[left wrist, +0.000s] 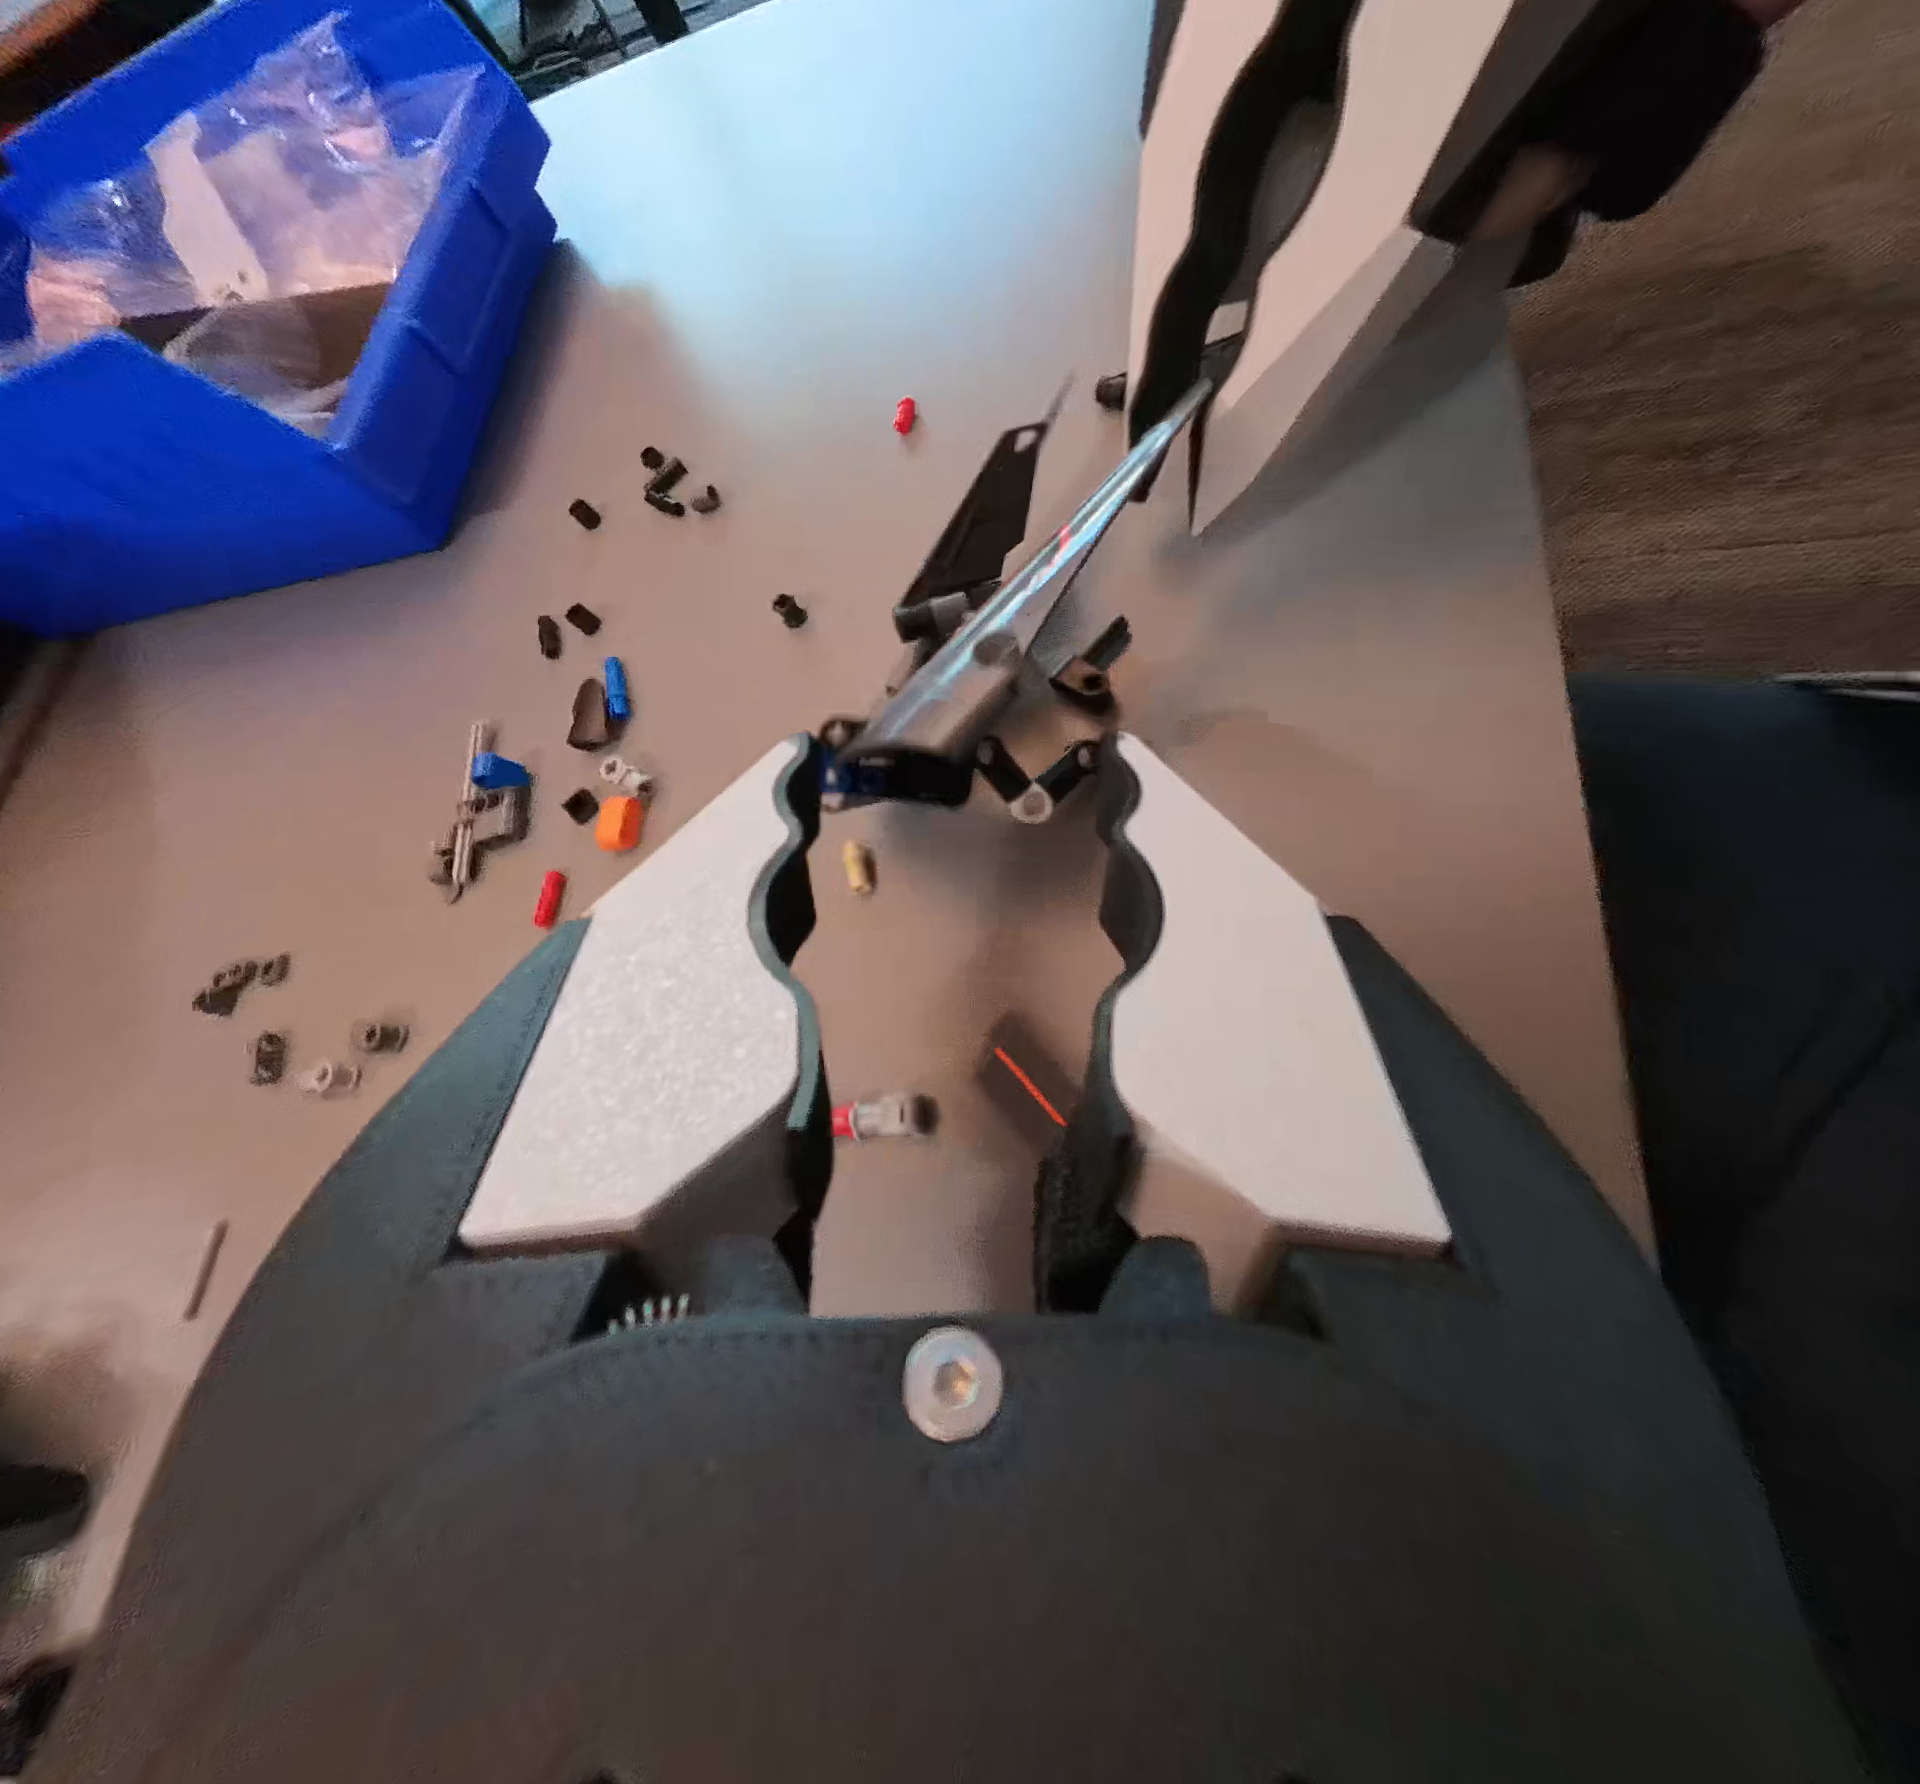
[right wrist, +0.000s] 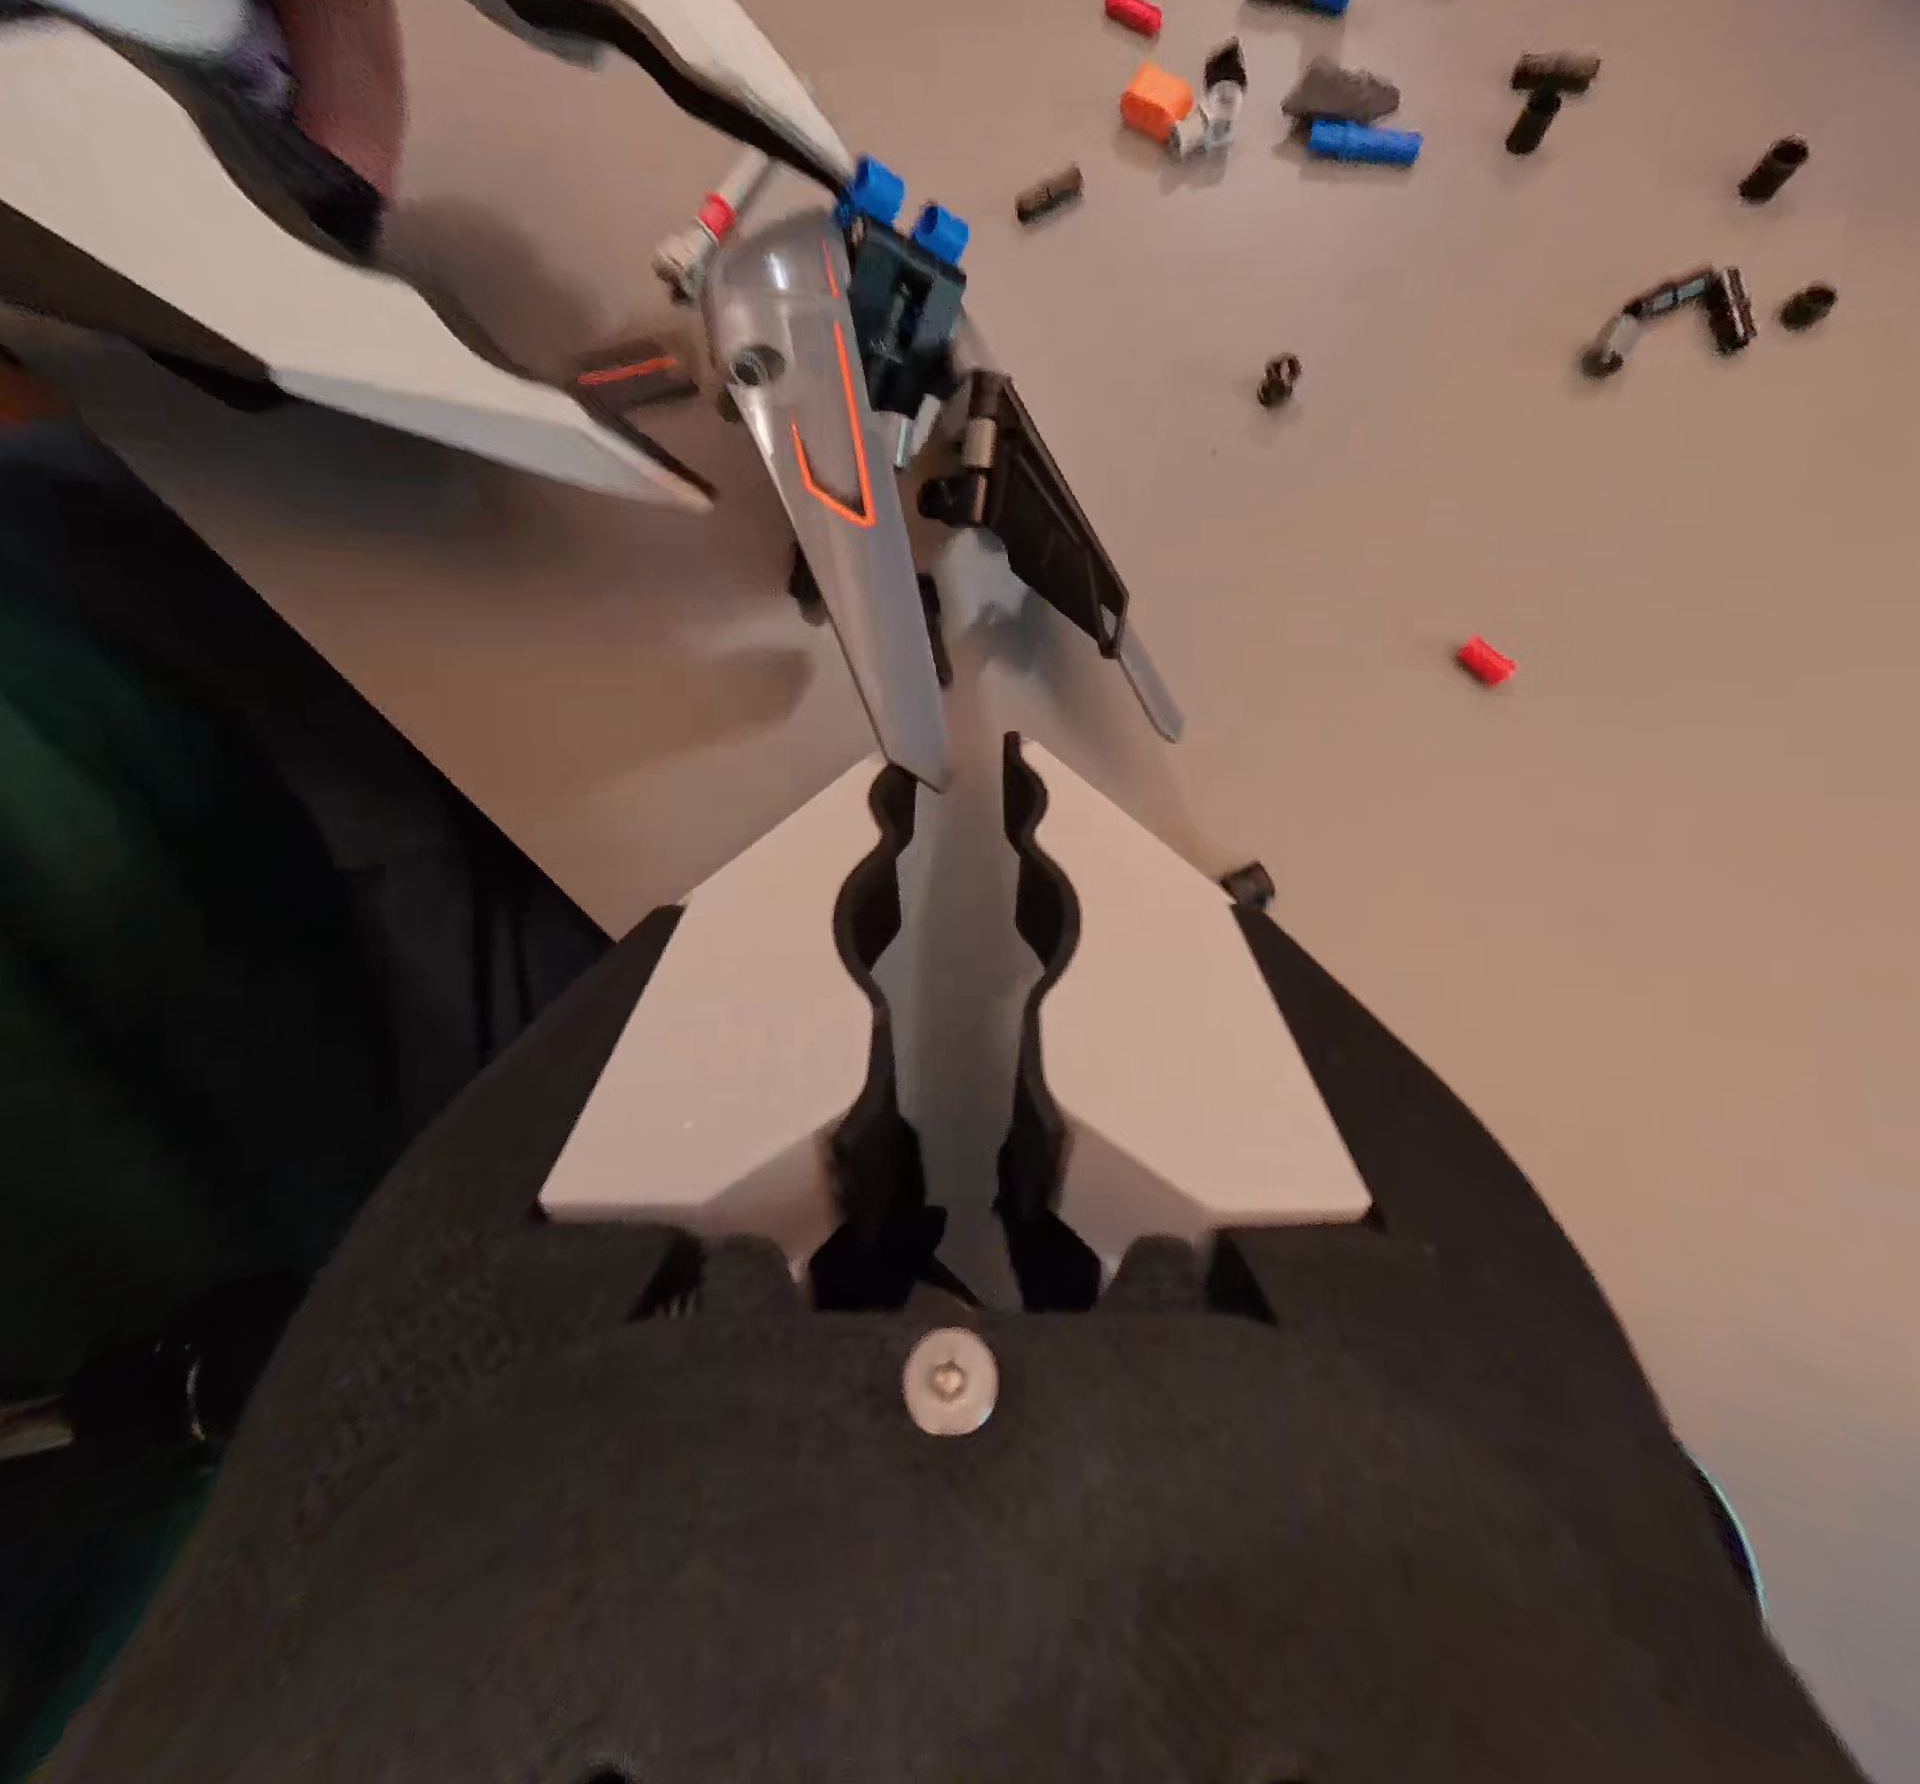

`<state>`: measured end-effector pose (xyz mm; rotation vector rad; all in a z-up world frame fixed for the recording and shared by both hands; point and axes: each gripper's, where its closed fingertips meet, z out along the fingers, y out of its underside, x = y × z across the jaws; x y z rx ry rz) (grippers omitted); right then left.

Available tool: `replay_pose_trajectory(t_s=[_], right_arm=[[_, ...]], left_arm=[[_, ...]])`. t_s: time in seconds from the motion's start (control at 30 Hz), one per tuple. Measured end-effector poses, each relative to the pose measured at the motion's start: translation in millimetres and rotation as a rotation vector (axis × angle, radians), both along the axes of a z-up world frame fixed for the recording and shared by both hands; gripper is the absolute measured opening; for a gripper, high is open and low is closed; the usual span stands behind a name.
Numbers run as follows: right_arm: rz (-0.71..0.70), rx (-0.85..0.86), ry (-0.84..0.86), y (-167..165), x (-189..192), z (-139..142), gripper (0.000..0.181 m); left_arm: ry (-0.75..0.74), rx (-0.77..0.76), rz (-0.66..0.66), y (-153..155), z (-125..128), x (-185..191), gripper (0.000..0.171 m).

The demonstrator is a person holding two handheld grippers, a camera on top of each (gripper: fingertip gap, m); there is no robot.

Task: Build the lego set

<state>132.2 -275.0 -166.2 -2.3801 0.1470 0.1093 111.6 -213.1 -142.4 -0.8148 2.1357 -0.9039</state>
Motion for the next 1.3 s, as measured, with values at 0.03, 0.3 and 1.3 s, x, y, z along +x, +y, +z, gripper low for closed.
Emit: replay_pose_trajectory(t_s=[0.03,0.3,1.3], right_arm=[[0.005,0.014,-0.003,4,-2,4,0.011],[0.017,0.013,-0.015,37,-1,-1,0.008],[0.097,0.186,-0.462,-4,-60,60,0.002]], left_arm=[[0.002,0.006,-0.014,-2,-1,2,0.054],[0.019,0.108,-0.029,15,-10,16,0.038],[0.360,-0.854,-0.187,-69,36,-47,0.035]])
